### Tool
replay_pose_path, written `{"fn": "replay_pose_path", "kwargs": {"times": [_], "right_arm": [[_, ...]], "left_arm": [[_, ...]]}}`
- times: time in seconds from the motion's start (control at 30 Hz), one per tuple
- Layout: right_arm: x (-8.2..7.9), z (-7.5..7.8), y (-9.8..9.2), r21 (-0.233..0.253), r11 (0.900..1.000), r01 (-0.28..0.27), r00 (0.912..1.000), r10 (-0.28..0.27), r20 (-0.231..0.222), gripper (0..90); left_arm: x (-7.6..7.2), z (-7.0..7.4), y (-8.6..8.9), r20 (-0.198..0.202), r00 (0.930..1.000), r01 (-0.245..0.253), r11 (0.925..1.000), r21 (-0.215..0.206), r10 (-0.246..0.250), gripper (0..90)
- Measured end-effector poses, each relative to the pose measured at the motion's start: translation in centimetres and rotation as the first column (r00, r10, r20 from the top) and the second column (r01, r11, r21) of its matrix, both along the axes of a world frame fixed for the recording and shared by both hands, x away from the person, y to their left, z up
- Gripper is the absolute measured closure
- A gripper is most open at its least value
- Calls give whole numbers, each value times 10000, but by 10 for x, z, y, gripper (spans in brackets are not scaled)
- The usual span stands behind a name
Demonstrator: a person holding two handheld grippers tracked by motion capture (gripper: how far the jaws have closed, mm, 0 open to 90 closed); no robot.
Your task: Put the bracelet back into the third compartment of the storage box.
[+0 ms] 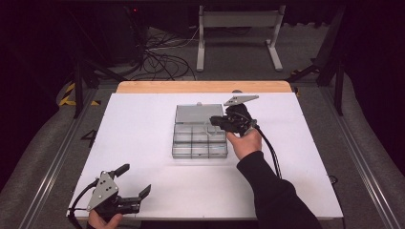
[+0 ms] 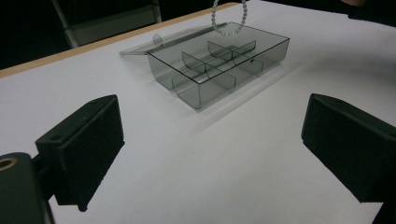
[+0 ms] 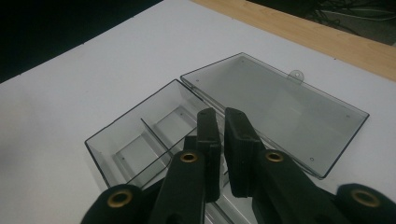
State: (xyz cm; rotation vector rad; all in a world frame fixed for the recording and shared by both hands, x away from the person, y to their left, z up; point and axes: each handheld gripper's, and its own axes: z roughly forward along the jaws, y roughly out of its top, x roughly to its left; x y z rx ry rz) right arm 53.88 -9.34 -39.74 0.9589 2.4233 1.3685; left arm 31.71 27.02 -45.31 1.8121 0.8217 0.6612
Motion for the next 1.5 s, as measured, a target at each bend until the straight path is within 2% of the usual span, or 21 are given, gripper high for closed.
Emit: {"fn": "replay_pose_path", "kwargs": {"times": [0.4, 0.7, 0.93, 1.0, 1.07, 1.17, 1.5], "right_arm": [[5, -13, -1, -42, 10000, 72, 9989, -74, -473, 852], [11, -22, -10, -111, 9991, 409, 9954, -417, -859, 847], [15, -27, -14, -461, 9962, 738, 9929, -777, -904, 841], [16, -28, -15, -670, 9938, 886, 9926, -937, -767, 757], [16, -29, -14, -857, 9905, 1076, 9918, -1129, -600, 620], [15, -28, -14, -944, 9887, 1164, 9927, -1190, -218, 561], [9, -22, -10, -871, 9926, 850, 9962, -832, 244, 340]], "left_arm": [[0, 0, 0, 29, 10000, 19, 10000, 70, -20, 63], [1, 0, 0, -17, 10000, 41, 10000, 73, -41, 63], [1, -1, 0, -30, 10000, 47, 10000, 32, -47, 63], [1, -1, 0, -50, 10000, 47, 10000, 17, -47, 63], [1, -1, 0, -59, 10000, 47, 10000, 21, -47, 62], [1, -1, 0, -64, 10000, 42, 10000, 28, -42, 62], [1, -1, 0, -62, 10000, 46, 10000, 38, -46, 62]]}}
